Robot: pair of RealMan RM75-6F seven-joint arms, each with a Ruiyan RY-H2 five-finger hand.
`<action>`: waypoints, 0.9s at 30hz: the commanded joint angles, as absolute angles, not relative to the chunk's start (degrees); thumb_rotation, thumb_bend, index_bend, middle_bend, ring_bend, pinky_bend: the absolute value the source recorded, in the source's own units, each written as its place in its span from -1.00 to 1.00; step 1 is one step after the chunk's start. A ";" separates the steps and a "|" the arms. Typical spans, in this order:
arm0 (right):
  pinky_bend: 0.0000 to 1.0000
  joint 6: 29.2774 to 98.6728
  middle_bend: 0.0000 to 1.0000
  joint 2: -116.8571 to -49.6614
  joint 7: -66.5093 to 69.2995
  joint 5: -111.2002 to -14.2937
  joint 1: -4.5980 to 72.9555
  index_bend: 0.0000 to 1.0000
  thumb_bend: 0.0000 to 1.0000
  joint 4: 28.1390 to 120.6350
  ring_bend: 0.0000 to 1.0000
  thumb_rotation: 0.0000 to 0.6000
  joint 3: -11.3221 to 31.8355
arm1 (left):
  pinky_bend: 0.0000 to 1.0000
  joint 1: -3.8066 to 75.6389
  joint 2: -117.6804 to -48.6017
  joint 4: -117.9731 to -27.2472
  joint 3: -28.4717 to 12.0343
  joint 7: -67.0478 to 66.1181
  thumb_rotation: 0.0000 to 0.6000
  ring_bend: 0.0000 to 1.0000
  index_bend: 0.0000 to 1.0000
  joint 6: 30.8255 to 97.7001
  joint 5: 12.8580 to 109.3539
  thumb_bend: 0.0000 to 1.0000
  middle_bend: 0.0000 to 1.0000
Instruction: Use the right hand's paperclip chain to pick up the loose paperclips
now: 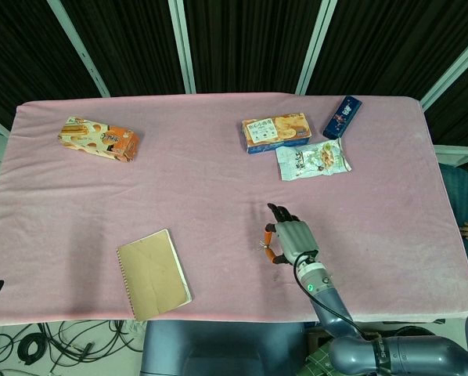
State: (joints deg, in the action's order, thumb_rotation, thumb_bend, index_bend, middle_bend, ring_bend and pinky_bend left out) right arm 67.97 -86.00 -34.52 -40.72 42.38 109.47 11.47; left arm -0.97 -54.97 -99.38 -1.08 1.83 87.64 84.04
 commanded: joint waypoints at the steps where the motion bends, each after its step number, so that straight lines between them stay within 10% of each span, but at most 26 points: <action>1: -0.63 68.36 -1.00 -84.16 -34.03 -41.04 41.53 0.14 -0.37 111.19 -0.99 1.00 10.92 | -1.00 -0.95 -55.02 -99.41 -1.09 1.72 1.00 -1.00 -0.94 87.63 84.04 -0.55 -1.00; 27: -0.63 65.93 -1.00 -79.55 -28.76 -40.39 38.64 0.14 -0.37 109.66 -0.99 1.00 8.48 | -1.00 -0.87 -55.38 -99.77 -1.01 0.50 1.00 -1.00 -0.94 87.46 83.97 -0.55 -1.00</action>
